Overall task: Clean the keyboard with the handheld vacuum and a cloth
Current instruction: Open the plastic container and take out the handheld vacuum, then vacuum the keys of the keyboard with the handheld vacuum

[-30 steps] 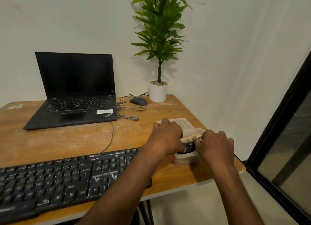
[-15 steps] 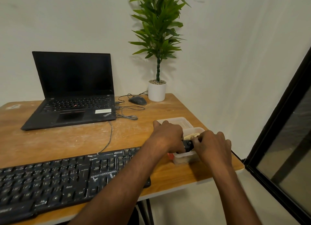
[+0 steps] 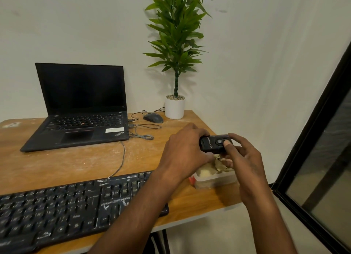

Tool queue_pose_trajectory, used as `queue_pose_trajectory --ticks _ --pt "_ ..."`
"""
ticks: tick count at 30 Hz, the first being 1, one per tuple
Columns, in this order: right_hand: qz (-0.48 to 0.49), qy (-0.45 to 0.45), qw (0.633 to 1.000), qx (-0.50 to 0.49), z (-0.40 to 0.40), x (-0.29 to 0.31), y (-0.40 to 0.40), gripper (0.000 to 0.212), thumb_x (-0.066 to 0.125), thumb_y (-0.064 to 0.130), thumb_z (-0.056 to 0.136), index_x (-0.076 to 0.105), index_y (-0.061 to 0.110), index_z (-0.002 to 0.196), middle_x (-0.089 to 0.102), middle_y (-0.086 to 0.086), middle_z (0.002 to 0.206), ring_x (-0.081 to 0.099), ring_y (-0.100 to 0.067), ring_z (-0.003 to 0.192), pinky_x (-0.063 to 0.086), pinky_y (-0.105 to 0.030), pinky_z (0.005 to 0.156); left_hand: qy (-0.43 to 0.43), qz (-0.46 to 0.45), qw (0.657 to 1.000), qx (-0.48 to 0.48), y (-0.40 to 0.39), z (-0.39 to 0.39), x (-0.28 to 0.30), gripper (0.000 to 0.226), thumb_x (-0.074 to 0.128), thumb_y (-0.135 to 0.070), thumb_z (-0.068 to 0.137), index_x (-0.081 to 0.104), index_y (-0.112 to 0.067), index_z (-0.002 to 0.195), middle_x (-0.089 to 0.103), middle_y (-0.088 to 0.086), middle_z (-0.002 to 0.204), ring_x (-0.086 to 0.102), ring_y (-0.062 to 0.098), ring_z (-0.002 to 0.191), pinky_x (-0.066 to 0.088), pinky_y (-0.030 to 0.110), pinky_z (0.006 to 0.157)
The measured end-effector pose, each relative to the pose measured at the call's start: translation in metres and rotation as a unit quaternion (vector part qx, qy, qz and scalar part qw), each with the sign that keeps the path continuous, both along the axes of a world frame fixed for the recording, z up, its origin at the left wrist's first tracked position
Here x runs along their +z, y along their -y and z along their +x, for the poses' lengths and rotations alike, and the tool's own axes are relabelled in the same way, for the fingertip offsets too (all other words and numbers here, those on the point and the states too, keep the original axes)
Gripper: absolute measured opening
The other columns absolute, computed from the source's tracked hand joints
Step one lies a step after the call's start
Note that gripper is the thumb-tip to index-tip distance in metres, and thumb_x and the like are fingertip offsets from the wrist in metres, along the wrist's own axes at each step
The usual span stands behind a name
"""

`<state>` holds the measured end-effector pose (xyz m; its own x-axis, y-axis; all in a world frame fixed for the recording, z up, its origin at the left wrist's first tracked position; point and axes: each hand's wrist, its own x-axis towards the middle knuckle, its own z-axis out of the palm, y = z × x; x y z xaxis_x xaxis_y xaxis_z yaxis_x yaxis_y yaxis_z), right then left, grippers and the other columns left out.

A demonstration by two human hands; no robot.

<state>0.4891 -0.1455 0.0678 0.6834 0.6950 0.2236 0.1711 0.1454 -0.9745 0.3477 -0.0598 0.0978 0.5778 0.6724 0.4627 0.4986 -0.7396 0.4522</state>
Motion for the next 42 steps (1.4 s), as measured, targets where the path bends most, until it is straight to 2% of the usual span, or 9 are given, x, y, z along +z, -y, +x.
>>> queue_pose_trajectory --ticks 3,7,11,15,19,30,37,40,42 --pt "0.047 -0.109 0.992 0.039 -0.014 0.006 0.001 0.026 0.062 0.019 0.1 0.067 0.023 0.126 0.074 -0.007 0.108 0.075 -0.018 0.096 0.059 -0.033 0.073 0.039 -0.002 0.999 -0.006 0.007 -0.012 0.003 0.059 0.083 -0.039 0.08 0.065 -0.033 0.137 0.058 -0.014 0.121 0.055 0.003 0.102 0.042 0.013 0.077" --pt "0.082 -0.213 0.968 0.103 -0.037 0.01 0.0 0.02 0.059 0.015 0.1 0.069 0.009 0.116 0.074 -0.015 0.109 0.072 -0.027 0.104 0.059 -0.032 0.068 0.069 -0.031 0.997 -0.014 0.015 -0.034 0.004 0.06 0.086 -0.035 0.079 0.065 -0.032 0.135 0.057 -0.015 0.12 0.058 0.004 0.106 0.055 0.032 0.096" --pt "0.074 -0.254 0.956 0.125 -0.063 0.009 -0.002 0.026 0.063 0.018 0.098 0.067 0.011 0.123 0.074 -0.015 0.112 0.071 -0.029 0.109 0.06 -0.039 0.077 0.095 -0.044 0.994 0.004 0.018 -0.06 -0.001 0.061 0.087 -0.033 0.079 0.065 -0.033 0.135 0.057 -0.017 0.123 0.058 0.001 0.109 0.056 0.024 0.095" --pt "0.089 -0.276 0.945 0.152 -0.087 0.009 -0.002 0.028 0.065 0.019 0.096 0.066 0.01 0.123 0.074 -0.015 0.112 0.073 -0.028 0.107 0.061 -0.035 0.072 0.153 -0.068 0.986 0.009 0.022 -0.085 -0.006 0.066 0.089 -0.027 0.079 0.061 -0.034 0.139 0.056 -0.021 0.13 0.058 -0.003 0.11 0.052 0.01 0.09" --pt "0.107 -0.294 0.934 0.174 -0.11 0.008 -0.003 0.027 0.063 0.015 0.096 0.066 0.006 0.122 0.077 -0.011 0.103 0.074 -0.028 0.101 0.061 -0.035 0.071 0.219 -0.096 0.971 0.004 0.027 -0.108 -0.017 0.066 0.09 -0.019 0.079 0.063 -0.034 0.137 0.059 -0.022 0.13 0.062 -0.003 0.114 0.055 0.013 0.095" --pt "0.091 -0.328 0.915 0.215 -0.165 -0.004 -0.013 0.04 0.071 0.011 0.089 0.064 0.008 0.128 0.072 -0.019 0.118 0.07 -0.033 0.112 0.062 -0.033 0.073 0.262 -0.132 0.954 0.059 0.037 -0.159 -0.04 0.059 0.092 -0.022 0.077 0.064 -0.037 0.127 0.062 -0.023 0.123 0.061 -0.009 0.11 0.051 0.005 0.086" --pt "0.055 -0.324 0.921 0.21 -0.187 -0.01 -0.024 0.032 0.072 0.016 0.089 0.069 -0.003 0.115 0.07 -0.033 0.112 0.065 -0.051 0.112 0.046 -0.067 0.104 0.321 -0.211 0.921 0.057 0.054 -0.174 -0.052 0.022 0.08 -0.037 0.09 0.067 -0.035 0.107 0.071 -0.016 0.102 0.069 -0.001 0.098 0.06 0.021 0.082" --pt "0.025 -0.294 0.929 0.225 -0.191 -0.011 -0.024 0.036 0.073 0.019 0.087 0.067 -0.001 0.117 0.073 -0.026 0.109 0.072 -0.036 0.092 0.058 -0.05 0.085 0.349 -0.23 0.906 0.072 0.05 -0.181 -0.054 0.005 0.068 -0.036 0.1 0.067 -0.037 0.104 0.072 -0.016 0.096 0.072 0.005 0.085 0.063 0.031 0.078" --pt "0.014 -0.275 0.927 0.254 -0.19 -0.012 -0.022 0.03 0.075 0.017 0.084 0.072 0.006 0.112 0.075 -0.021 0.107 0.071 -0.026 0.081 0.056 -0.039 0.072 0.37 -0.238 0.893 0.095 0.043 -0.188 -0.052 0.014 0.064 -0.034 0.102 0.064 -0.042 0.114 0.07 -0.013 0.098 0.073 0.005 0.081 0.062 0.028 0.073"
